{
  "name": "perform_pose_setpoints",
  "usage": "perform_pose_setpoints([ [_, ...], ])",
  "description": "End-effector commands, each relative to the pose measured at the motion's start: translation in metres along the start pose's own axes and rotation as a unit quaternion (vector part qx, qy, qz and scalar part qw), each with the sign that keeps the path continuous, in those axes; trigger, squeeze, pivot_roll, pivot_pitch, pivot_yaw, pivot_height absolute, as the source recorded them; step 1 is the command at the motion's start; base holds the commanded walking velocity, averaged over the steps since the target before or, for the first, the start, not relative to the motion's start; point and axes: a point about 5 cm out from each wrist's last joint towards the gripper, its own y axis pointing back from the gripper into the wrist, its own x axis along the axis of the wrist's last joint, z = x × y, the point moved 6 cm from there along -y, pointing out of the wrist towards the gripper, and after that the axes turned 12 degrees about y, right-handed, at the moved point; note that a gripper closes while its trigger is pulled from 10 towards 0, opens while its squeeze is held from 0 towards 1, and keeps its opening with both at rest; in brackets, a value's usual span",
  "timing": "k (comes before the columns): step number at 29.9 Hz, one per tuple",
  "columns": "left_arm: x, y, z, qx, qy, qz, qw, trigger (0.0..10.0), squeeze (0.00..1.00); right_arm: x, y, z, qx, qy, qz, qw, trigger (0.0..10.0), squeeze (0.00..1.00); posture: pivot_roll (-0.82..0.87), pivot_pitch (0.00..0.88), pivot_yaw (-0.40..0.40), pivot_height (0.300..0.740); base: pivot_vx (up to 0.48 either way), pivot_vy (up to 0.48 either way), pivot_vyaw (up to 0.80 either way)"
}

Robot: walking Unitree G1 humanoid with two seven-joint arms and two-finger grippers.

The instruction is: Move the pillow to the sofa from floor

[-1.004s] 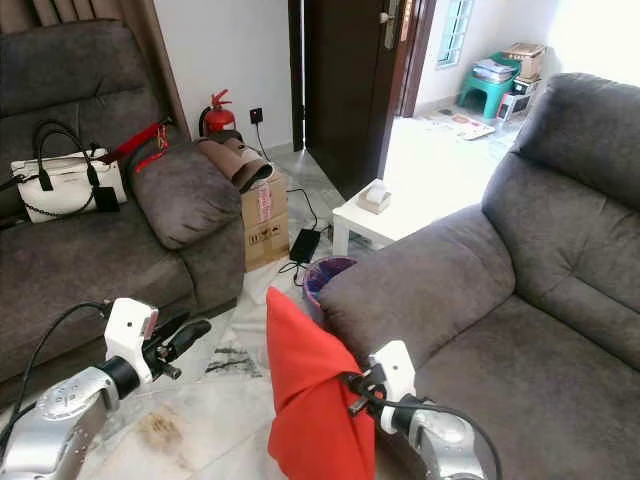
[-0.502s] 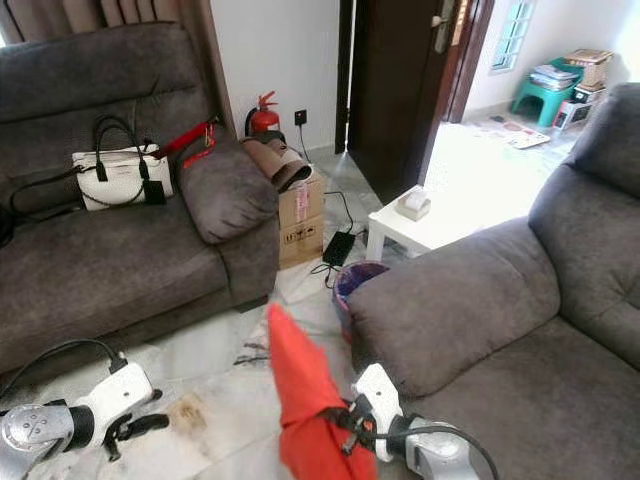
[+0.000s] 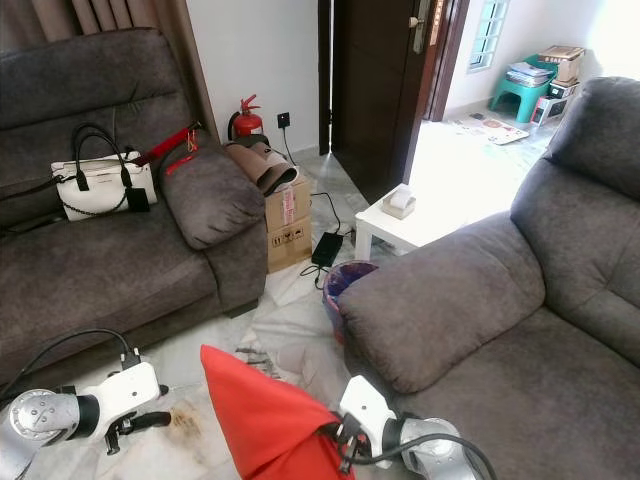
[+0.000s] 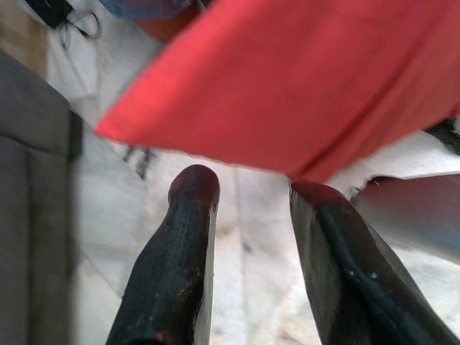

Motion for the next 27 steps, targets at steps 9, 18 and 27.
perform_pose_setpoints([
  [9,-0.008,-0.001,0.006,-0.011,0.002,-0.011,1.000,10.0,0.00,0.026,-0.003,0.030,-0.057,0.014,0.035,0.998,10.0,0.00,0.08,0.000,0.039,0.740,0.000,0.000,0.44],
  [18,0.001,-0.007,0.012,-0.010,0.014,0.014,1.000,10.0,0.00,0.012,0.009,0.056,-0.159,-0.023,0.001,0.987,10.0,0.00,0.08,0.000,0.037,0.740,0.000,0.000,-0.26],
  [27,0.007,-0.010,0.015,-0.011,0.001,0.028,1.000,10.0,0.00,0.008,0.008,0.053,-0.162,-0.027,-0.004,0.986,10.0,0.00,0.08,0.000,0.039,0.740,0.000,0.000,-0.79],
])
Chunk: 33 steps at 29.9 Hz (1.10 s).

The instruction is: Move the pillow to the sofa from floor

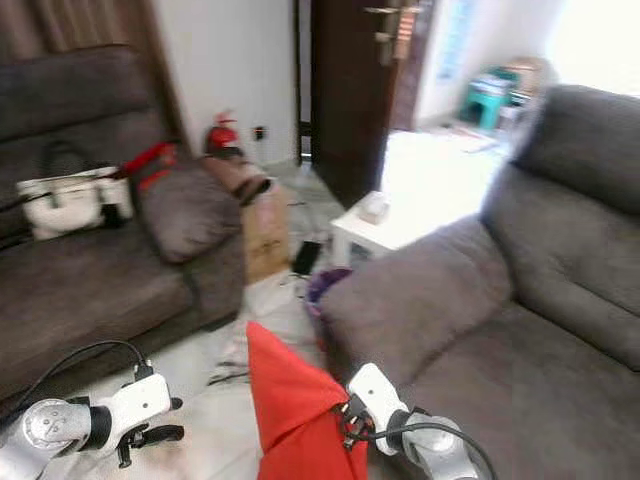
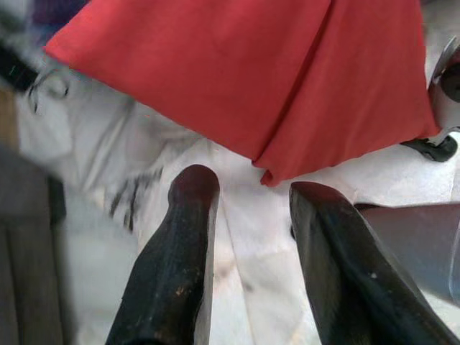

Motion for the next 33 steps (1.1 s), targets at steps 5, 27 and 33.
perform_pose_setpoints([
  [5,0.015,-0.002,-0.006,0.017,-0.025,0.030,0.999,10.0,0.00,0.025,-0.001,0.021,-0.036,0.017,0.041,0.998,10.0,0.00,0.07,0.000,0.037,0.740,0.000,-0.288,-0.79],
  [27,0.024,-0.003,-0.015,0.051,-0.047,0.048,0.996,10.0,0.00,0.011,0.012,0.059,-0.153,0.028,-0.021,0.988,10.0,0.00,0.07,0.000,0.036,0.740,0.000,-0.087,-0.80],
  [33,0.028,-0.005,-0.021,0.068,-0.044,0.055,0.995,10.0,0.00,0.008,0.012,0.058,-0.156,0.028,-0.027,0.987,10.0,0.00,0.06,0.000,0.034,0.740,0.000,-0.320,-0.80],
])
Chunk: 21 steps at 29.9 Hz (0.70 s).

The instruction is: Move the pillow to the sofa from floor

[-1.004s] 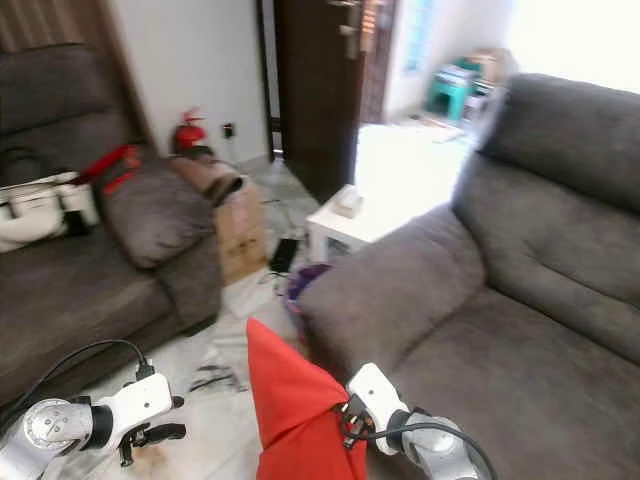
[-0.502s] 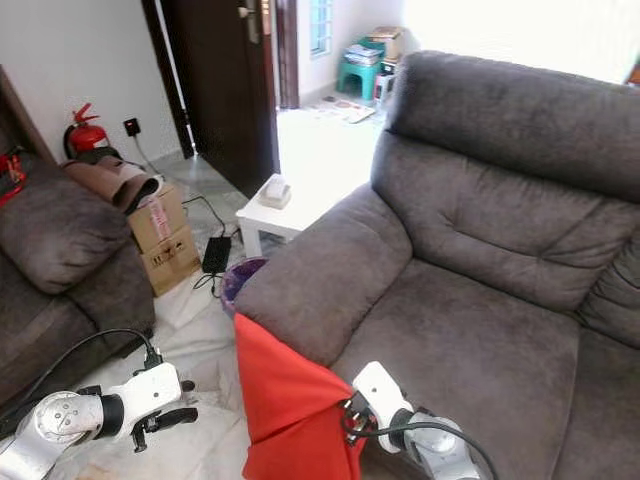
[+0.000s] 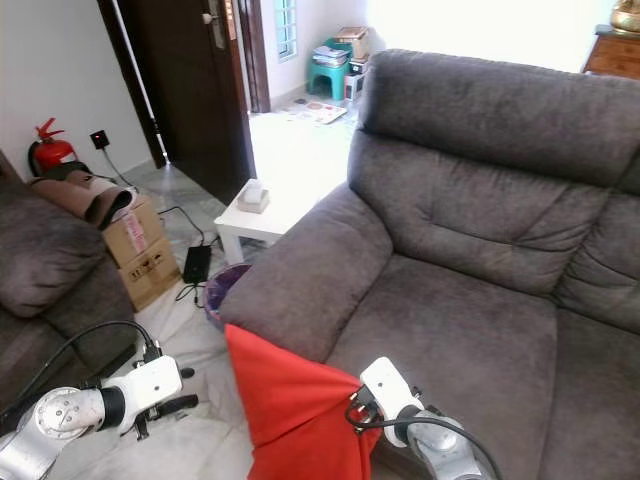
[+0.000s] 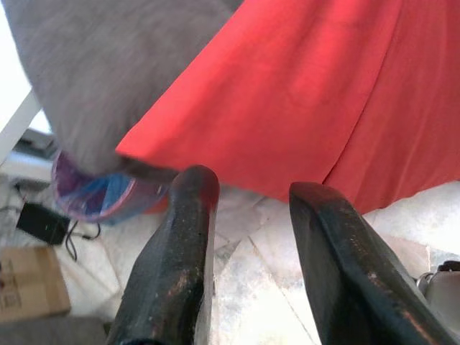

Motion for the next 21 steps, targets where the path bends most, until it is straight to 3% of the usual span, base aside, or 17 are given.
perform_pose_setpoints([
  [1,0.002,-0.001,-0.002,0.002,0.003,0.003,1.000,10.0,0.00,0.019,0.003,0.032,-0.053,0.015,0.027,0.998,10.0,0.00,0.06,0.000,0.033,0.740,0.000,0.000,-0.80],
  [6,0.004,-0.001,-0.002,0.008,0.001,0.011,1.000,10.0,0.00,0.016,0.002,0.032,-0.058,0.021,0.014,0.998,10.0,0.00,0.06,0.000,0.028,0.740,0.000,0.000,-0.80],
  [10,0.006,-0.003,-0.003,0.012,0.003,0.018,1.000,10.0,0.00,0.000,0.005,0.042,-0.094,0.029,-0.039,0.994,10.0,0.00,0.06,0.000,0.025,0.740,0.000,0.000,-0.80],
  [12,0.007,-0.003,-0.003,0.013,0.003,0.019,1.000,10.0,0.00,-0.020,0.015,0.061,-0.156,0.006,-0.101,0.983,10.0,0.00,0.06,0.000,0.023,0.740,0.000,0.000,-0.71],
  [15,0.006,-0.003,-0.004,0.018,0.005,0.020,1.000,10.0,0.00,-0.032,0.025,0.073,-0.195,-0.010,-0.131,0.972,10.0,0.00,0.06,0.000,0.021,0.740,0.000,0.000,0.00],
  [16,0.005,-0.003,-0.004,0.021,0.006,0.020,1.000,10.0,0.00,-0.038,0.032,0.084,-0.231,-0.033,-0.143,0.962,10.0,0.00,0.06,0.000,0.019,0.740,0.000,0.000,0.00],
  [17,0.005,-0.003,-0.004,0.021,0.006,0.020,1.000,10.0,0.00,-0.038,0.032,0.084,-0.231,-0.033,-0.143,0.962,10.0,0.00,0.06,0.000,0.019,0.740,0.000,0.000,0.00],
  [19,0.005,-0.002,-0.004,0.025,0.008,0.022,0.999,10.0,0.00,-0.044,0.047,0.103,-0.297,-0.084,-0.144,0.940,10.0,0.00,0.06,0.000,0.019,0.740,0.000,0.000,0.00],
  [21,0.005,-0.002,-0.004,0.027,0.010,0.023,0.999,10.0,0.00,-0.042,0.052,0.112,-0.326,-0.099,-0.131,0.931,10.0,0.00,0.06,0.000,0.019,0.740,0.000,0.000,0.00],
])
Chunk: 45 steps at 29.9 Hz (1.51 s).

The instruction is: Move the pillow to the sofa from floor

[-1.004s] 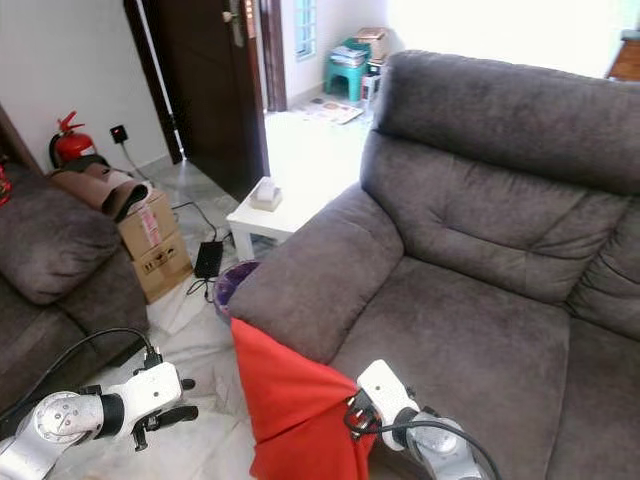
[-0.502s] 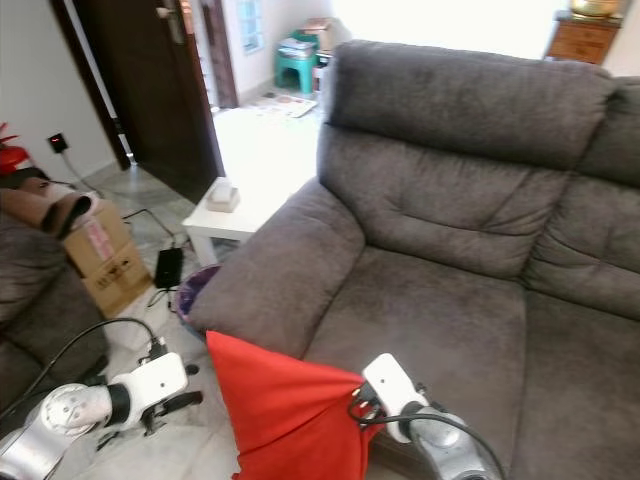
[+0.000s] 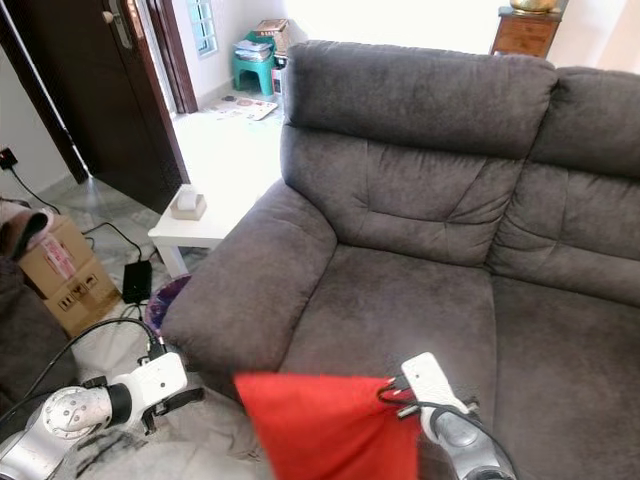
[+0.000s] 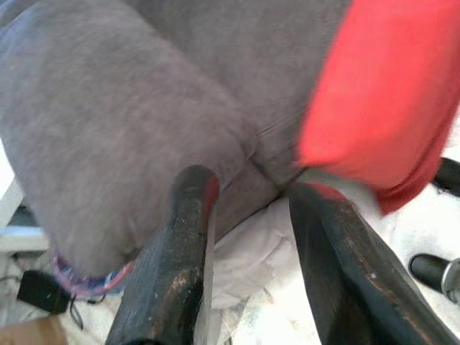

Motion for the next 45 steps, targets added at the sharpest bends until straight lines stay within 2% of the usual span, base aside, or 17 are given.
perform_pose_setpoints([
  [1,-0.006,0.005,-0.003,0.009,0.011,-0.003,1.000,10.0,0.00,0.039,0.001,0.045,-0.079,-0.052,0.071,0.993,10.0,0.00,0.06,0.000,0.020,0.740,0.000,0.000,0.00],
  [3,-0.006,0.005,-0.002,0.007,0.015,-0.002,1.000,10.0,0.00,0.047,0.000,0.041,-0.060,-0.062,0.091,0.992,10.0,0.00,0.05,0.000,0.021,0.740,0.000,0.000,0.00],
  [7,-0.013,0.005,0.007,-0.027,0.023,-0.022,0.999,10.0,0.00,0.070,0.004,-0.020,0.105,0.028,0.152,0.982,10.0,0.00,0.05,0.000,0.022,0.740,0.000,0.000,0.00],
  [8,-0.019,0.007,0.015,-0.053,0.030,-0.038,0.997,10.0,0.00,0.074,0.009,-0.039,0.164,0.052,0.170,0.970,10.0,0.00,0.05,0.000,0.023,0.740,0.000,0.000,0.00],
  [11,-0.030,0.013,0.033,-0.113,0.038,-0.071,0.990,10.0,0.00,0.075,0.016,-0.058,0.233,0.092,0.181,0.951,10.0,0.00,0.05,0.000,0.024,0.740,0.000,0.000,0.00],
  [12,-0.036,0.018,0.041,-0.141,0.040,-0.089,0.985,10.0,0.00,0.072,0.025,-0.073,0.298,0.115,0.190,0.928,10.0,0.00,0.05,0.000,0.026,0.740,0.000,0.000,0.00],
  [13,-0.036,0.018,0.041,-0.141,0.040,-0.089,0.985,10.0,0.00,0.072,0.025,-0.073,0.298,0.115,0.190,0.928,10.0,0.00,0.05,0.000,0.026,0.740,0.000,0.000,0.00],
  [14,-0.039,0.022,0.045,-0.155,0.037,-0.094,0.983,10.0,0.00,0.068,0.040,-0.086,0.370,0.157,0.207,0.892,10.0,0.00,0.05,0.000,0.027,0.740,0.000,0.000,0.00],
  [15,-0.038,0.022,0.043,-0.153,0.020,-0.094,0.984,10.0,0.00,0.063,0.047,-0.090,0.403,0.180,0.210,0.873,10.0,0.00,0.05,0.000,0.027,0.740,0.000,0.000,0.00],
  [19,-0.039,0.027,0.046,-0.174,0.002,-0.104,0.979,10.0,0.00,0.052,0.057,-0.095,0.452,0.205,0.204,0.844,10.0,0.00,0.05,0.000,0.029,0.740,0.000,0.000,0.00],
  [21,-0.042,0.032,0.048,-0.194,-0.022,-0.119,0.974,10.0,0.00,0.043,0.069,-0.101,0.499,0.222,0.202,0.813,10.0,0.00,0.05,0.000,0.030,0.740,0.000,0.000,0.00],
  [28,-0.039,0.031,0.045,-0.200,-0.048,-0.119,0.971,10.0,0.00,0.039,0.090,-0.107,0.558,0.228,0.213,0.769,10.0,0.00,0.05,0.000,0.036,0.740,0.000,0.000,0.00],
  [30,-0.042,0.023,0.040,-0.184,-0.109,-0.123,0.969,10.0,0.00,0.041,0.094,-0.110,0.567,0.228,0.221,0.760,10.0,0.00,0.04,0.002,0.035,0.740,0.000,0.000,0.00],
  [31,-0.043,0.021,0.041,-0.184,-0.126,-0.121,0.967,10.0,0.15,0.042,0.097,-0.112,0.571,0.231,0.224,0.755,10.0,0.00,0.04,0.002,0.035,0.740,0.000,0.000,0.00],
  [32,-0.042,0.017,0.043,-0.182,-0.131,-0.110,0.968,10.0,1.00,0.043,0.101,-0.114,0.577,0.238,0.227,0.747,10.0,0.00,0.04,0.002,0.036,0.740,0.000,0.000,0.00],
  [39,-0.048,0.005,0.049,-0.167,-0.093,-0.094,0.977,10.0,1.00,0.061,0.126,-0.120,0.605,0.223,0.273,0.714,10.0,0.00,0.03,0.013,0.034,0.740,0.000,0.000,0.00],
  [45,-0.049,0.000,0.062,-0.173,-0.071,-0.075,0.980,10.0,1.00,0.063,0.129,-0.121,0.603,0.226,0.274,0.714,10.0,0.00,0.01,0.017,0.033,0.740,0.000,0.000,0.00],
])
